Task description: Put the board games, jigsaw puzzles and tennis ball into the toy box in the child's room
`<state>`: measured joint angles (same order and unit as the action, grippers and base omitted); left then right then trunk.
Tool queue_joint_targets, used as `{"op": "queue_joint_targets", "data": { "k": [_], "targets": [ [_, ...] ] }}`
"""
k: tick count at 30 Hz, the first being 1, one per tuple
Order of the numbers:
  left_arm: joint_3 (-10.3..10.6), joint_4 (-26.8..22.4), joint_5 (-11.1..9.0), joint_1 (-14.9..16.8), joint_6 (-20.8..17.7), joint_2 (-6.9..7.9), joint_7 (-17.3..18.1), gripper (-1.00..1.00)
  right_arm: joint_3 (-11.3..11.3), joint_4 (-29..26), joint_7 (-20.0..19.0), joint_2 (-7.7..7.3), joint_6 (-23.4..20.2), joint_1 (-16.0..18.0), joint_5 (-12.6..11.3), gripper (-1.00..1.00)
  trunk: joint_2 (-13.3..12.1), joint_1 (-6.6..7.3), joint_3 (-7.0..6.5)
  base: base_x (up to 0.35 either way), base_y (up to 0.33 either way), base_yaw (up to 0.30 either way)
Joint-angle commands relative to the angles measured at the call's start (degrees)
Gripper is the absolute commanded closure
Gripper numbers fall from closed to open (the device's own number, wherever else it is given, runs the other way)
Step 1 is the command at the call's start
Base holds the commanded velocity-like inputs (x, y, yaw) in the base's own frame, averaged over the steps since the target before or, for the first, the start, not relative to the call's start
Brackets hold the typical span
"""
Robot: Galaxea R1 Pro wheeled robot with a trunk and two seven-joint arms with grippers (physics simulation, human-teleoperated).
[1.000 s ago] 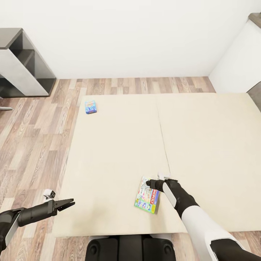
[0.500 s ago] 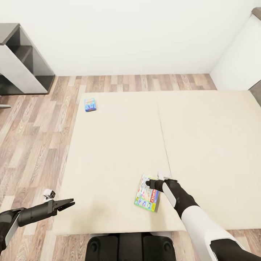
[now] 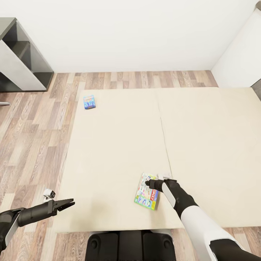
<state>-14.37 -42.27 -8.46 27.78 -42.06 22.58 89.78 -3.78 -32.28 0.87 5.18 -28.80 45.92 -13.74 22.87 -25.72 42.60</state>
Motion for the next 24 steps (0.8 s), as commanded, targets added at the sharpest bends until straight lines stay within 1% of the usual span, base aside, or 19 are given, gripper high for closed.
{"op": "queue_joint_targets", "data": {
  "k": [1, 19, 24],
  "targets": [
    [-0.01, -0.01, 0.02, 0.04, -0.62, 0.01, 0.22, -1.0, -0.18, 0.02, 0.19, -0.02, -0.21, -0.05, -0.68, -1.0, 0.05, -0.06, 0.16, 0.0, 0.0, 0.0],
    [0.02, -0.01, 0.02, 0.03, -0.6, 0.01, 0.22, -1.0, -0.18, 0.02, 0.19, 0.07, -0.19, -0.08, -0.68, -1.0, 0.05, -0.06, 1.81, 0.0, 0.0, -0.003],
    [0.03, -0.01, 0.02, 0.03, -0.63, 0.01, 0.22, -1.0, -0.18, 0.02, 0.19, 0.08, -0.2, -0.2, -0.68, -1.0, 0.05, -0.06, 2.06, 0.0, 0.0, -0.019]
  ]
}}
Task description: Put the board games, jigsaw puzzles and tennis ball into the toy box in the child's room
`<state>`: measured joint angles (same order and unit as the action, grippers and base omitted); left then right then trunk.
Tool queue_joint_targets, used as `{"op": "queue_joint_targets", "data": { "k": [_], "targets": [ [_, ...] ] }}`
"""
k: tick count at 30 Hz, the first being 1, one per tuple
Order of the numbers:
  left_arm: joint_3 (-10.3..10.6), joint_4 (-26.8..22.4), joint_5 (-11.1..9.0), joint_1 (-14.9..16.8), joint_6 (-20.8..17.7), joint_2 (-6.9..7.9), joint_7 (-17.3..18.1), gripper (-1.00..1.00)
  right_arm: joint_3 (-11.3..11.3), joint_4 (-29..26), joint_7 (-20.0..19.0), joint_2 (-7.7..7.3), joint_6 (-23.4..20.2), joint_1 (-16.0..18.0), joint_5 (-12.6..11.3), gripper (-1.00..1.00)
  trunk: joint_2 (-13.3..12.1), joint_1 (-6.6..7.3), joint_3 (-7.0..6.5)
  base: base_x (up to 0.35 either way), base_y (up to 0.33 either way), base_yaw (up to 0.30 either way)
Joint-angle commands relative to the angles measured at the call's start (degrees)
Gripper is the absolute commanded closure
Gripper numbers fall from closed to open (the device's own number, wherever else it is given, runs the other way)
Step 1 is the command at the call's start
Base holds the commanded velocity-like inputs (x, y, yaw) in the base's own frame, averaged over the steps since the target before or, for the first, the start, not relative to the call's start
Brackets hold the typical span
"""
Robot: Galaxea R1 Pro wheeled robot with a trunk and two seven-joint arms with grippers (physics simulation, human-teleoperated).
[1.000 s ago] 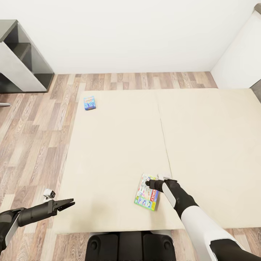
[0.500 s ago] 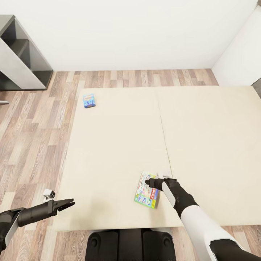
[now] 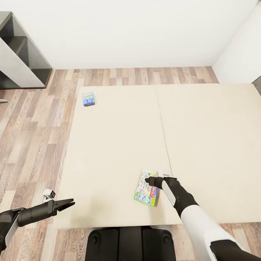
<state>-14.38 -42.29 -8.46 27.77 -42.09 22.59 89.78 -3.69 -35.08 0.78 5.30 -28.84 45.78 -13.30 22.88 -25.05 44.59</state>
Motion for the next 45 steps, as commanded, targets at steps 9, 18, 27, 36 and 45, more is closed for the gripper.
{"op": "queue_joint_targets", "data": {
  "k": [9, 18, 27, 36, 45],
  "targets": [
    [0.04, 0.01, 0.03, 0.05, -0.57, 0.0, 0.22, -1.0, -0.27, 2.82, 0.28, -0.04, -0.16, -0.31, -1.08, -1.0, 0.04, -0.74, 0.13, 0.0, 0.0, -0.004],
    [0.04, 0.01, 0.03, 0.06, -0.59, 0.0, 0.22, -1.0, -0.27, 2.79, 0.28, 0.04, -0.16, -0.34, -1.04, -1.0, 0.04, -0.74, -0.33, 0.0, 0.0, -0.127],
    [-0.02, 0.01, 0.03, 0.05, -0.58, 0.0, 0.22, -1.0, -0.35, 2.79, 0.28, 0.14, -0.14, -0.34, -1.03, -1.0, 0.04, -0.74, -0.57, 0.0, 0.0, -0.044],
    [-0.02, 0.01, 0.03, 0.04, -0.59, 0.0, 0.22, -1.0, -0.36, 2.78, 0.28, 0.24, -0.08, -0.34, -1.03, -1.0, 0.04, -0.74, -0.68, 0.0, 0.0, -0.001],
    [0.01, 0.01, 0.03, 0.07, -0.62, 0.0, 0.22, -1.0, -0.48, 2.82, 0.28, 0.28, -0.08, -0.34, -1.03, -1.0, 0.04, -0.74, -0.68, 0.0, 0.0, 0.014]
  ]
}}
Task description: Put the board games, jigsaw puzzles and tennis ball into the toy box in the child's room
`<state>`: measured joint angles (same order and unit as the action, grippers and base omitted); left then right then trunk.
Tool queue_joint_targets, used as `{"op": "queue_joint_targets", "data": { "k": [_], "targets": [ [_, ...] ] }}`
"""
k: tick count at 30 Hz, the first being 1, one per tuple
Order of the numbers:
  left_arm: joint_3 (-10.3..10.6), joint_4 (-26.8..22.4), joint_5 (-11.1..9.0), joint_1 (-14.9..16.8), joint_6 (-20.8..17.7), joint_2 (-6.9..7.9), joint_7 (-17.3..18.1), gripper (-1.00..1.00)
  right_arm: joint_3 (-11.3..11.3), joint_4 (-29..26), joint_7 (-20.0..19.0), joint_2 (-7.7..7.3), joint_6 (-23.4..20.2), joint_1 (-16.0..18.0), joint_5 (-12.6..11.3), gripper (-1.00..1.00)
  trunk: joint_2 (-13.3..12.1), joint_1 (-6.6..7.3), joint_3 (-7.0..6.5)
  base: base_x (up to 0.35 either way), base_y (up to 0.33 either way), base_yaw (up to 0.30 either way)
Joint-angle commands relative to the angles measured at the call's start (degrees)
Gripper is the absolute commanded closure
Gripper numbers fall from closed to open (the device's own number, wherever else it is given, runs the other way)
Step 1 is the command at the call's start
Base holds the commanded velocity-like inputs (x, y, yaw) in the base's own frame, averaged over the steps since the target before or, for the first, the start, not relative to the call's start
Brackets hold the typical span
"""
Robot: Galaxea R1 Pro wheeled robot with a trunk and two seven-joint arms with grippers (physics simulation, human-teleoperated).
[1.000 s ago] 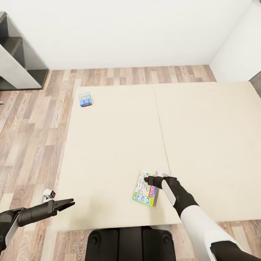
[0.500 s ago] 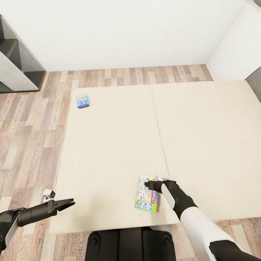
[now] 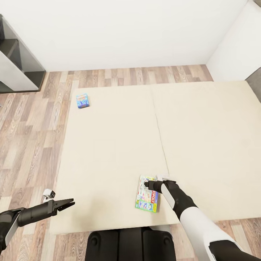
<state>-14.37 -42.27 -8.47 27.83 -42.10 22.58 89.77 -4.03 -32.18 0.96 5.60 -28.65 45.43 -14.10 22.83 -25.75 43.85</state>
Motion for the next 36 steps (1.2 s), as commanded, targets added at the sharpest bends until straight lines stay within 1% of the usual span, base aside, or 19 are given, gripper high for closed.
{"op": "queue_joint_targets", "data": {
  "k": [1, 36],
  "targets": [
    [0.0, -0.01, 0.03, 0.0, -0.61, 0.01, 0.23, -1.0, -0.15, -0.08, 0.1, 0.0, -0.26, 0.01, -0.23, -1.0, 0.08, -0.03, 0.06, 0.0, 0.0, 0.054],
    [0.04, -0.01, 0.05, 0.0, -0.62, 0.01, 0.23, -1.0, -0.36, -0.08, 0.17, 0.11, -0.26, -0.05, -0.11, -1.0, 0.08, -0.03, 0.06, 0.0, 0.0, 0.004]
  ]
}}
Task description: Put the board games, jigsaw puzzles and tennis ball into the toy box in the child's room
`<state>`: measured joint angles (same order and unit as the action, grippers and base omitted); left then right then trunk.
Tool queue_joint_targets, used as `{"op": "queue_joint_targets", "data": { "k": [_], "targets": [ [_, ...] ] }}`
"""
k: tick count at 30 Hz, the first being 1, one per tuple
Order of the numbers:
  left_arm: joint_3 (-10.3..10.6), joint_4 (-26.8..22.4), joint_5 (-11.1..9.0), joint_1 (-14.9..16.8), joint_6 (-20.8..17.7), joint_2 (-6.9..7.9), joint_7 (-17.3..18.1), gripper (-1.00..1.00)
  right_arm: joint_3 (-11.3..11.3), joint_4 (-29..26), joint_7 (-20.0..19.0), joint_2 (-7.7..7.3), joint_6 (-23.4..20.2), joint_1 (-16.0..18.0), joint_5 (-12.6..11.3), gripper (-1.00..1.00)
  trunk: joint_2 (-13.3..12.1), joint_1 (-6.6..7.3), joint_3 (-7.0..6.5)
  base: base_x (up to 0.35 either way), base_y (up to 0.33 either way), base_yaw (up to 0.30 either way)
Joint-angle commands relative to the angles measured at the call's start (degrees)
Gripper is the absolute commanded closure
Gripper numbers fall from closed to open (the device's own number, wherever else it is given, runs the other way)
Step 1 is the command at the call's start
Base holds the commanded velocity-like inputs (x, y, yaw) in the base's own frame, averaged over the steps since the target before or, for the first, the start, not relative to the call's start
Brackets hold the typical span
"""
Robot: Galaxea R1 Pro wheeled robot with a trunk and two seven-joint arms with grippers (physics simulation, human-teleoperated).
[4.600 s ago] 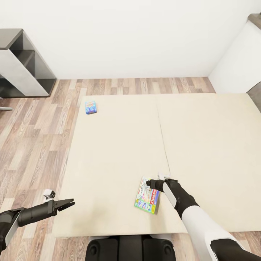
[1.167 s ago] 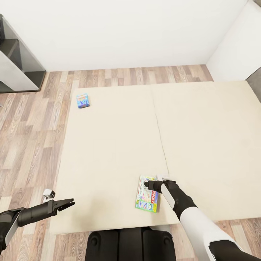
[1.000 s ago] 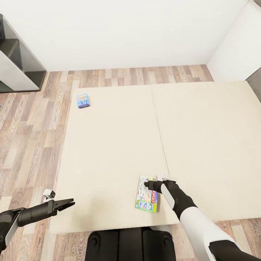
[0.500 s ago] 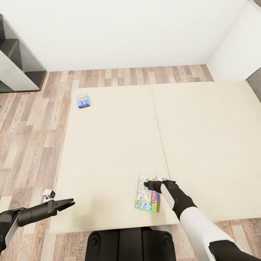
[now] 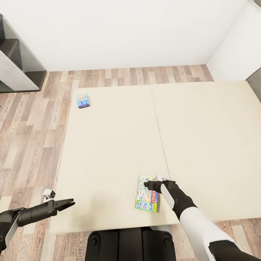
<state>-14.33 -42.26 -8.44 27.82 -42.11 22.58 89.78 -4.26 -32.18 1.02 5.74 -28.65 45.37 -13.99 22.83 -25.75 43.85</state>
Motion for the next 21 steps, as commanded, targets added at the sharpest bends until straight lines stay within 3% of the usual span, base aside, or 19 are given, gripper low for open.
{"op": "queue_joint_targets", "data": {
  "k": [1, 11, 21],
  "targets": [
    [0.01, -0.01, 0.02, 0.0, -0.61, 0.01, 0.22, -1.0, -0.14, -0.1, 0.11, -0.02, -0.25, 0.02, -0.21, -1.0, 0.09, -0.03, 0.06, 0.0, 0.0, 0.0],
    [0.01, -0.01, 0.0, 0.0, -0.61, 0.01, 0.22, -1.0, -0.15, -0.09, 0.13, -0.02, -0.26, 0.01, -0.16, -1.0, 0.09, -0.03, 0.07, 0.0, 0.0, 0.008],
    [0.01, -0.01, 0.0, -0.01, -0.61, 0.01, 0.22, -1.0, -0.15, -0.08, 0.06, -0.02, -0.26, 0.0, -0.2, -1.0, 0.09, -0.03, 0.21, 0.0, 0.0, 0.111]
  ]
}}
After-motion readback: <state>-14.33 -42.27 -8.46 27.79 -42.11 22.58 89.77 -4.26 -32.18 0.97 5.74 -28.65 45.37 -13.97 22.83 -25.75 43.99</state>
